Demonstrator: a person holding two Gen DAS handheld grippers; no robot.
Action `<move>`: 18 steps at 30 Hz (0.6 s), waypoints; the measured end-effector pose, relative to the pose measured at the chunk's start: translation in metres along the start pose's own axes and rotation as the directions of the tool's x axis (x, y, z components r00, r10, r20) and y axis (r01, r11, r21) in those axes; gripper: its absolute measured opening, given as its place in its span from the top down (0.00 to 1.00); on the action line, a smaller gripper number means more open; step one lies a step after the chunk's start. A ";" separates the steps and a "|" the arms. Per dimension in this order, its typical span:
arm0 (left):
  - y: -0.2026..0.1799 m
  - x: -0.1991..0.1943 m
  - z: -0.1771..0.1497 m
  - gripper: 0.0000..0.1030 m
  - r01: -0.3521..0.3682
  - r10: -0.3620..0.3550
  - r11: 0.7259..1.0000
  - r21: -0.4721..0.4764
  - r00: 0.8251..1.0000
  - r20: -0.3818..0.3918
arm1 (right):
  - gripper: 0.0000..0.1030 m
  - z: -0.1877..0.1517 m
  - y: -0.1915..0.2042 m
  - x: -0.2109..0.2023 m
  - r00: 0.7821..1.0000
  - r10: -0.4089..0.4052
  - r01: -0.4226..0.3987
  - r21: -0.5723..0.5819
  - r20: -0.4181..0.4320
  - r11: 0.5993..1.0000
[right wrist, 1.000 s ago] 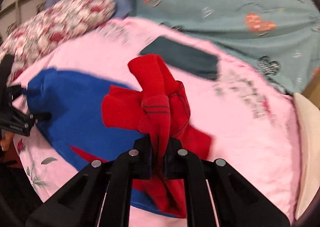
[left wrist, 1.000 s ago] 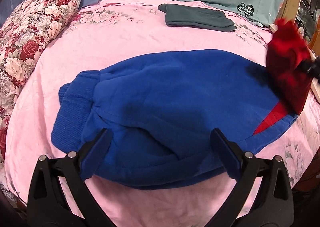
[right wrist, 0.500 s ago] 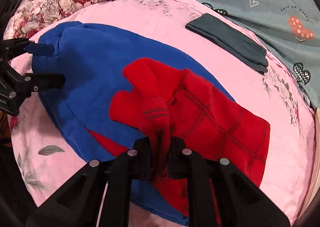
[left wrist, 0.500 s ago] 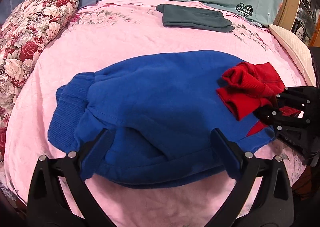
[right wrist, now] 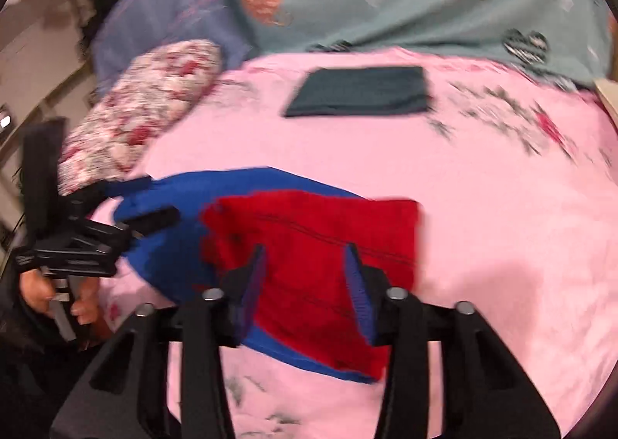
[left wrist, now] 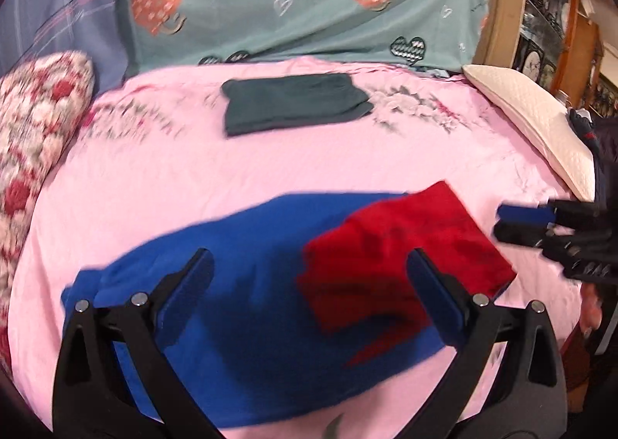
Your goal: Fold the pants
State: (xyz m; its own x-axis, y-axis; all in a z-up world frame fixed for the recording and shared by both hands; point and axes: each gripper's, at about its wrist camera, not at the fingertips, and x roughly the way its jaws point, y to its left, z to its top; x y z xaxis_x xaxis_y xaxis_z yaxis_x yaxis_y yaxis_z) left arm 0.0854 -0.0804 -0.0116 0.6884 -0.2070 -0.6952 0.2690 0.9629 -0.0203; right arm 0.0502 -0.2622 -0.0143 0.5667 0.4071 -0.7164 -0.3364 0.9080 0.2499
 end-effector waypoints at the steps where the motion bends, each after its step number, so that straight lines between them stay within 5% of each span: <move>1: -0.008 0.011 0.001 0.02 -0.019 0.019 0.999 0.027 1.000 -0.023 | 0.69 -0.004 -0.001 0.008 0.999 -0.026 0.026 -0.004 -0.041 1.000; 4: -0.020 0.063 -0.012 0.02 -0.093 0.111 0.990 0.110 0.978 -0.175 | 0.74 -0.027 0.001 0.043 0.972 -0.115 0.102 -0.069 -0.206 0.992; 6: -0.017 0.084 -0.027 0.02 -0.069 0.093 0.992 0.106 0.965 -0.247 | 0.74 -0.036 -0.003 0.048 0.971 -0.127 0.112 -0.083 -0.204 0.990; 15: -0.009 0.081 -0.024 0.02 -0.060 0.071 0.997 0.055 0.973 -0.218 | 0.69 0.022 -0.022 0.033 0.988 -0.144 0.146 0.028 -0.056 0.989; 18: -0.007 0.081 -0.027 0.02 -0.050 0.057 0.998 0.039 0.974 -0.218 | 0.69 0.027 -0.042 0.075 0.971 -0.192 0.204 0.074 -0.144 0.976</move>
State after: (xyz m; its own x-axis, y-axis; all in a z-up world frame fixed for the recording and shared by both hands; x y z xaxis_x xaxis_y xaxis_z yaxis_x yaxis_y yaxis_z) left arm 0.1212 -0.0993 -0.0871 0.5394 -0.1086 -0.8350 0.2605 0.9645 0.0428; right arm 0.1274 -0.2674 -0.0610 0.5062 0.2066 -0.8373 -0.1572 0.9767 0.1460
